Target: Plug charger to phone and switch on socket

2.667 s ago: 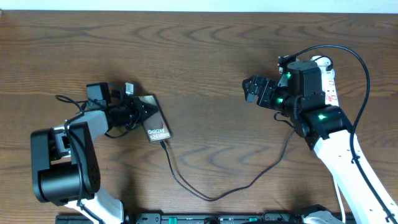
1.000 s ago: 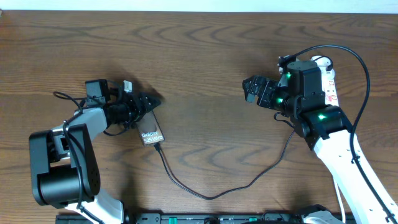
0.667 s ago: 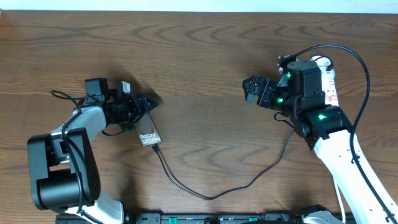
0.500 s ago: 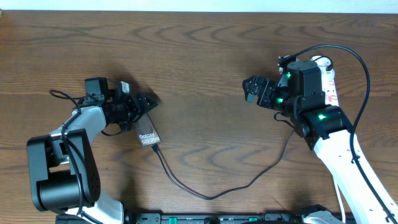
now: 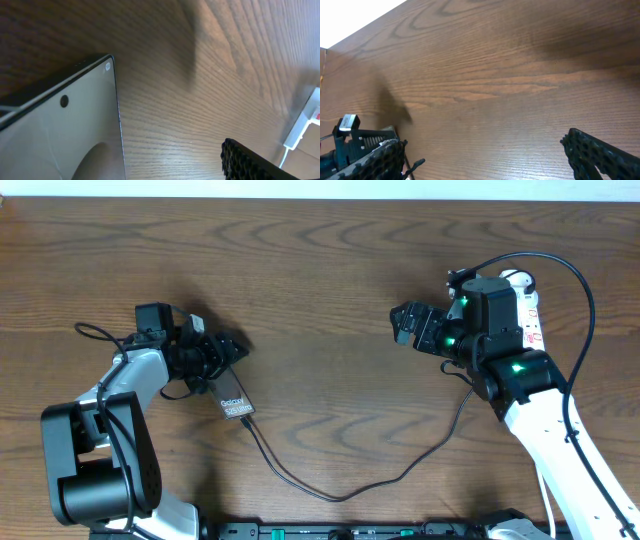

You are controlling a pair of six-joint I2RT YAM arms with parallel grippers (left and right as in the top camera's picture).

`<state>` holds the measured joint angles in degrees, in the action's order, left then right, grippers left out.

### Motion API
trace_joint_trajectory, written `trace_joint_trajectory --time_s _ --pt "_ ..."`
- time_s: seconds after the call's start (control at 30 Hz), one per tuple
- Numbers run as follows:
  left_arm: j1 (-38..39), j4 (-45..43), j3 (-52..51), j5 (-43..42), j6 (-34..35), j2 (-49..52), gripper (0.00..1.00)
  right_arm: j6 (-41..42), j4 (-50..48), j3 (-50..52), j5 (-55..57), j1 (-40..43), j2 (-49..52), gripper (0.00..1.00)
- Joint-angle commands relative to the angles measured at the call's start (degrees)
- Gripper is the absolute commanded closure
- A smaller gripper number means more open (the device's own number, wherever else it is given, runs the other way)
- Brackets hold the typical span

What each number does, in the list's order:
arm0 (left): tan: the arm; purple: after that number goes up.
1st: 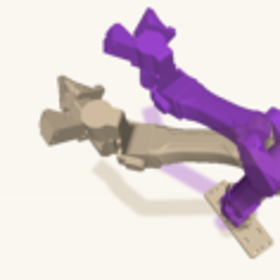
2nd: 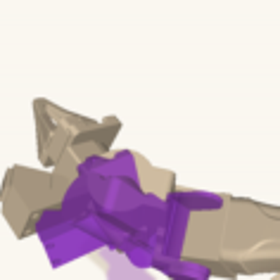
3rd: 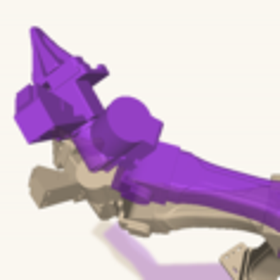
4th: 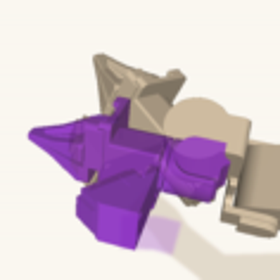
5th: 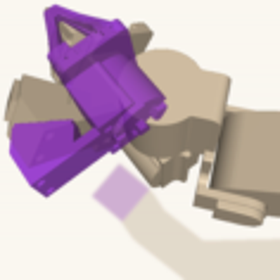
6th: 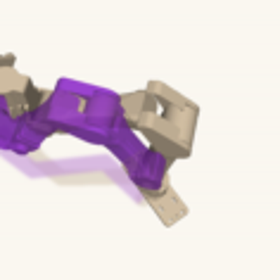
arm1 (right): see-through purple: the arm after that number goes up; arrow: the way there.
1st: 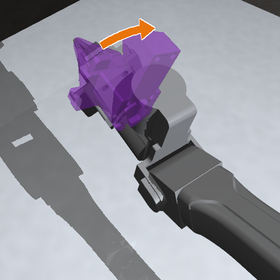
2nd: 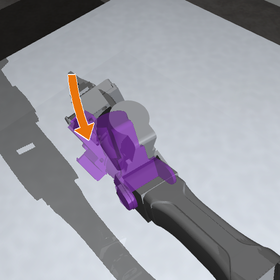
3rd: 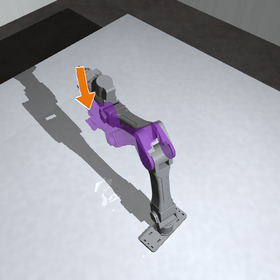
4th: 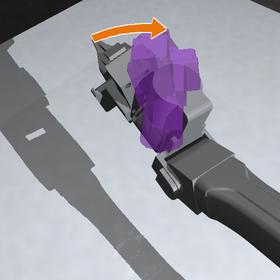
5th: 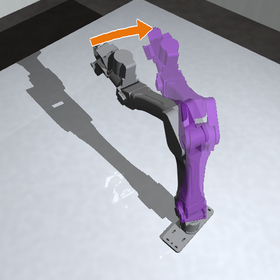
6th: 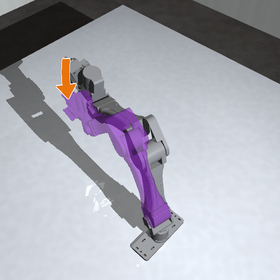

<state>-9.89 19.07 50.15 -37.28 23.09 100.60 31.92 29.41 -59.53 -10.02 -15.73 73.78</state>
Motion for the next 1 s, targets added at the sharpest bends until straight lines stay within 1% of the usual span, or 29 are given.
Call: trace_joint_trajectory --time_s 0.0,0.2,0.5,0.57,0.7,0.77,0.97 --pt "-0.31 3.19 -4.17 14.14 -0.11 4.98 0.2 -0.9 0.22 -0.59 0.66 -0.13 -0.26 0.01" --pt "-0.31 6.78 -4.17 18.56 0.98 4.98 0.2 -0.9 0.22 -0.59 0.63 -0.13 -0.26 0.01" --pt "-0.31 5.7 -4.17 18.14 0.96 4.98 0.21 -0.87 0.24 -0.59 0.63 -0.13 -0.26 0.01" --pt "-0.31 4.57 -4.17 16.26 0.87 4.98 0.2 -0.87 0.24 -0.57 0.63 -0.13 -0.26 0.01" --pt "-0.31 -0.44 -4.17 8.59 -2.54 4.98 0.2 -0.87 0.24 -0.59 0.63 -0.13 -0.26 0.01" --pt "-0.31 -2.62 -4.17 6.05 -2.51 4.98 0.2 -0.9 0.35 -0.57 0.63 -0.13 -0.26 0.01" --pt "-0.31 -4.79 -4.17 4.72 -2.51 4.98 0.21 -0.87 0.42 -0.57 0.66 -0.13 -0.26 0.01"
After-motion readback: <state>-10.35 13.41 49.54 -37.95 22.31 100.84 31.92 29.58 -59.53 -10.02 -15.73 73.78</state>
